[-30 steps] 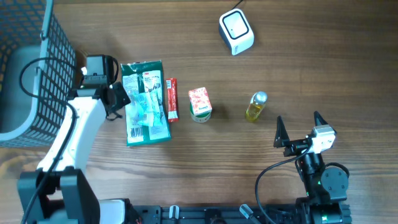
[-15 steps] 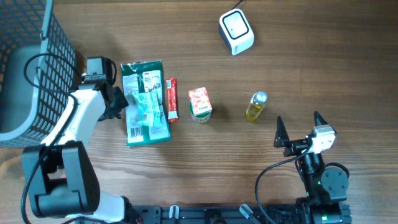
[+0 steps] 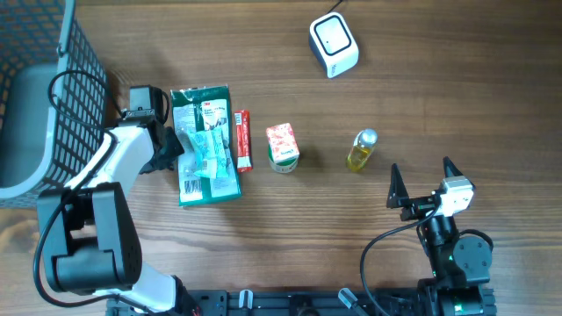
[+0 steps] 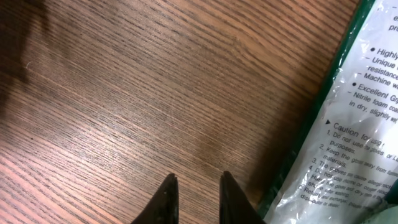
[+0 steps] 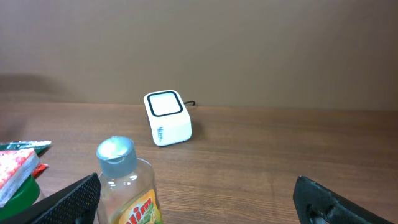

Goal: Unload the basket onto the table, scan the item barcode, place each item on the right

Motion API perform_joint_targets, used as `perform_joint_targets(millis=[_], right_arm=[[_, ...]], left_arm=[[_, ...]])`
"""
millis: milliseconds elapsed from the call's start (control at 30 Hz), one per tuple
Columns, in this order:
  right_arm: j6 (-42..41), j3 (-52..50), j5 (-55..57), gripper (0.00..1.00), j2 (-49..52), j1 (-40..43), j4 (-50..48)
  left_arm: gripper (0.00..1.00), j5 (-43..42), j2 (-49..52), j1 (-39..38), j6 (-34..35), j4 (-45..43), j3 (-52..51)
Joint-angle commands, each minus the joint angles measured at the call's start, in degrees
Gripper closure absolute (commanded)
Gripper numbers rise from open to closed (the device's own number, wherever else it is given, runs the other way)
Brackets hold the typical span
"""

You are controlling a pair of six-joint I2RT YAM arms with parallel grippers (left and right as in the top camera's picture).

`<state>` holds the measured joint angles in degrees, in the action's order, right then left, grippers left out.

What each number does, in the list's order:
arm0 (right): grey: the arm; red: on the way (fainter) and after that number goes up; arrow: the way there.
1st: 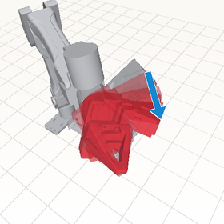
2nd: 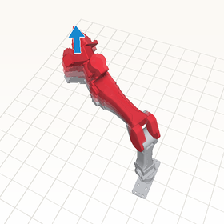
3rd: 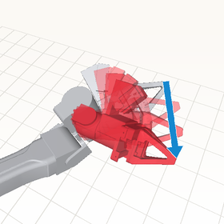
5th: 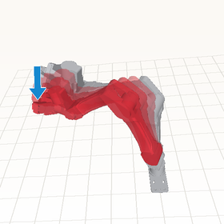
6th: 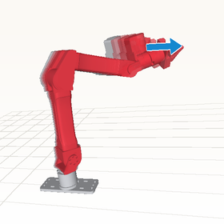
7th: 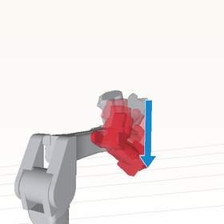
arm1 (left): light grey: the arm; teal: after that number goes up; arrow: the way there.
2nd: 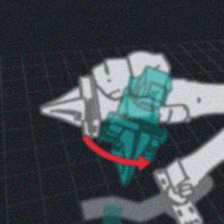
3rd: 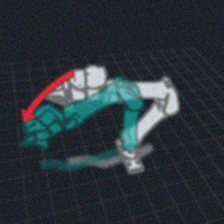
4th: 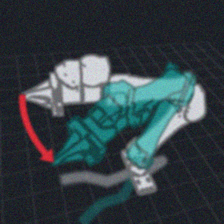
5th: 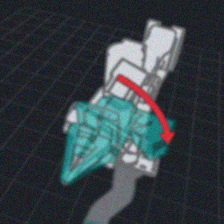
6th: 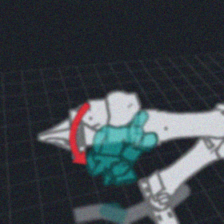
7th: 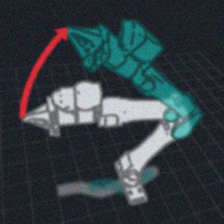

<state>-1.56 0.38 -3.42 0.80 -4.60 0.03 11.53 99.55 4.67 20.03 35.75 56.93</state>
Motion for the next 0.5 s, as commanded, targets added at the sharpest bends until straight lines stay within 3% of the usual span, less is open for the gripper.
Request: perform_joint_targets(millis=[0,200,467], right_arm=[[0.46,-0.09,-0.50,0.00,0.00,0.17,-0.13],[0.46,-0.09,-0.50,0.00,0.00,0.17,-0.13],[0.50,-0.09,-0.50,0.00,0.00,0.17,-0.13]], left_arm=[[0.88,0.37,0.76,0.33,-0.04,-0.42,-0.74],[0.88,0.28,0.76,0.33,-0.04,-1.18,-0.81],[0.88,-7.34,0.76,0.33,-0.09,-1.81,-0.85]])
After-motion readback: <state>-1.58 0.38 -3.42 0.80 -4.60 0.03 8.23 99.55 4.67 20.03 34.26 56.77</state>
